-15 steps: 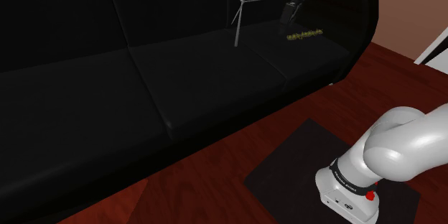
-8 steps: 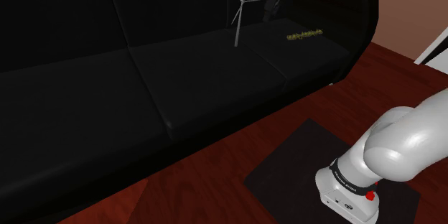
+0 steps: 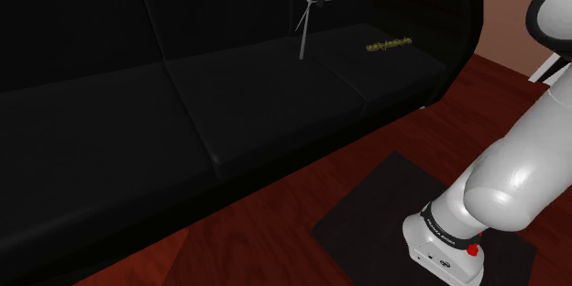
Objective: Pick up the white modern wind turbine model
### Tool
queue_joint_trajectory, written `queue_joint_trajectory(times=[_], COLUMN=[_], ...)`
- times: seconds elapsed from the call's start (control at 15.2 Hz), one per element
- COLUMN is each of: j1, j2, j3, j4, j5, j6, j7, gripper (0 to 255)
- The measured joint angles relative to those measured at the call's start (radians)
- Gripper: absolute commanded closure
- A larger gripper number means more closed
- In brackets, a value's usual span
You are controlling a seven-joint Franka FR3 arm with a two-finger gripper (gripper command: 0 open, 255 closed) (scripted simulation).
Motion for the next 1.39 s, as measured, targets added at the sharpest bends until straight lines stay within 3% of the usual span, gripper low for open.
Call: queue_joint_trajectory(times=[0.26,0.33,0.79,0.86,1.39], j1=[-0.020,-0.022,-0.019,-0.018,-0.017], j2=[0.166,0.184,0.164,0.162,0.160], j3=[-0.003,-0.003,-0.001,-0.001,-0.001], j4=[0.250,0.266,0.150,0.142,0.136], j5=[0.050,0.056,0.058,0.057,0.057], j6=[-0.046,-0.041,0.061,0.067,0.072], j7=[-0.047,-0.053,-0.068,-0.068,-0.068], gripper=[0,0,0,255,255])
